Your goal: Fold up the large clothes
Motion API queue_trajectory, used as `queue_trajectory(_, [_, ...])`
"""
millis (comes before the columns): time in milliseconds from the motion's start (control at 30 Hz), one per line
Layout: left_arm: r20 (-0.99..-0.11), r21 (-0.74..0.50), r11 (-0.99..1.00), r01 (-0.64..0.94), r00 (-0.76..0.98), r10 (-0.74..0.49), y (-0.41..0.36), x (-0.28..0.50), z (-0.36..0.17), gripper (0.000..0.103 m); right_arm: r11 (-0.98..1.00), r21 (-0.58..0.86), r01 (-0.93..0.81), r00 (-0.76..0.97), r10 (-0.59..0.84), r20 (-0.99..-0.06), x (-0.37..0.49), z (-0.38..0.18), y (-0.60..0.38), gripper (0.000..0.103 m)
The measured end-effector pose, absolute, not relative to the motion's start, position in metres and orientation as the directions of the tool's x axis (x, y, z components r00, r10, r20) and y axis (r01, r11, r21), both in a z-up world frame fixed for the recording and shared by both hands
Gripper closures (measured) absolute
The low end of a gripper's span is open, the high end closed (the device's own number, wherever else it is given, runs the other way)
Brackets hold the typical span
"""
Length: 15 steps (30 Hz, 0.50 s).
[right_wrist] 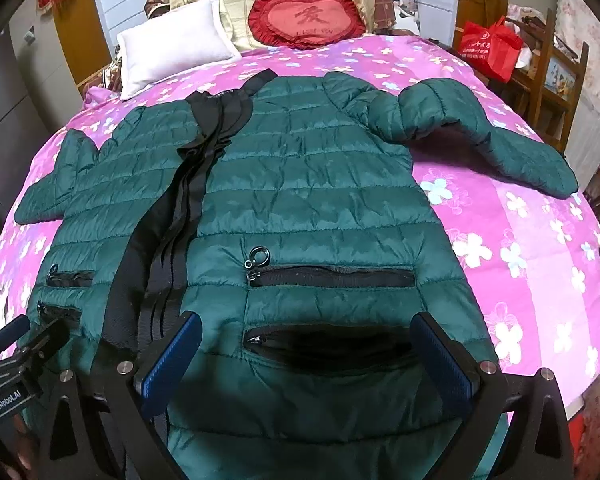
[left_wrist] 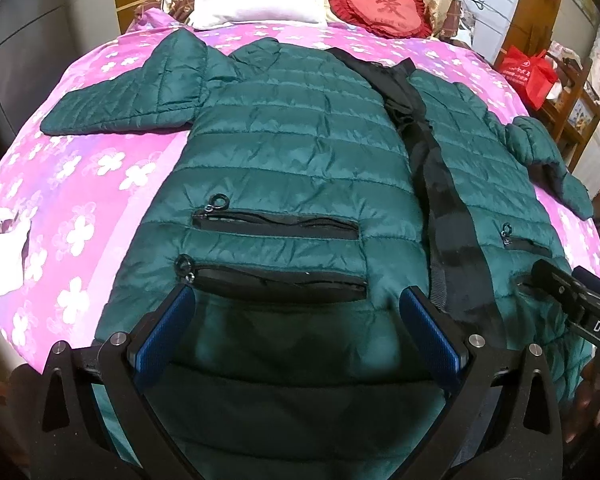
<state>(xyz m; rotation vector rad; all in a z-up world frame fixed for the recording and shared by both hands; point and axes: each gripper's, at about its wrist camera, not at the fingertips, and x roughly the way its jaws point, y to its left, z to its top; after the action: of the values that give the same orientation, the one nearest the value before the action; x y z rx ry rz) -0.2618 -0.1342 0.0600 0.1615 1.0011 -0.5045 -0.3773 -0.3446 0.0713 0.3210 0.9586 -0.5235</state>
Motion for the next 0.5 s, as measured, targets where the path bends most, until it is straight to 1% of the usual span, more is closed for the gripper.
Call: queue_trajectory(500, [-0.839, -0.101, 0.869, 0.484, 0.428, -0.336, -0.1426, -0.2643, 0.0598, 0.001, 0.823, 0.056, 0.565, 0.465, -0.261, -0.846, -0.3783, 0.0697, -0.3506, 0.000])
